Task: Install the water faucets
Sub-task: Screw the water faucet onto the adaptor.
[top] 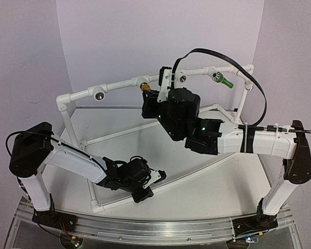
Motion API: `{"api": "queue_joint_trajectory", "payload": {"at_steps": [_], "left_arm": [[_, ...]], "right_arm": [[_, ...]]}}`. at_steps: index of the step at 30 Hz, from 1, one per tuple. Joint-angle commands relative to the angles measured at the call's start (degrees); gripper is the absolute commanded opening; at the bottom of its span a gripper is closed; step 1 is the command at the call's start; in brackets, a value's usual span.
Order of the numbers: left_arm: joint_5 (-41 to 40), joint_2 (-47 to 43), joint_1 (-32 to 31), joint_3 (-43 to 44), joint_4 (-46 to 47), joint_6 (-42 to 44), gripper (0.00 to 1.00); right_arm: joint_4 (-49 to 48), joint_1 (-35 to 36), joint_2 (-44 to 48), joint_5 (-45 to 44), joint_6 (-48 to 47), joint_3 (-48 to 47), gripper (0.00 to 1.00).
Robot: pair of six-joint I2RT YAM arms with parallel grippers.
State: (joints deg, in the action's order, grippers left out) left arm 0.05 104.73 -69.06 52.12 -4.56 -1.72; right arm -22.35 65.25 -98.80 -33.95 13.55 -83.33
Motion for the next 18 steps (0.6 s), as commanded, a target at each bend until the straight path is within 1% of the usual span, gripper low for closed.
{"api": "queue_joint_trajectory", "payload": {"at_steps": [1,18], "left_arm": [[6.3,8.0,-2.4,-0.2,1.6,0.8,0.0],[6.4,8.4,-2.9,0.3,1.3,0.9,0.0]], "right_arm": [[-9.6,-3.1,-1.4,6.2,6.4,-0.5,0.0],[-15.8,-3.9,-1.9,7.3,17.4,1.6,0.0]]}}
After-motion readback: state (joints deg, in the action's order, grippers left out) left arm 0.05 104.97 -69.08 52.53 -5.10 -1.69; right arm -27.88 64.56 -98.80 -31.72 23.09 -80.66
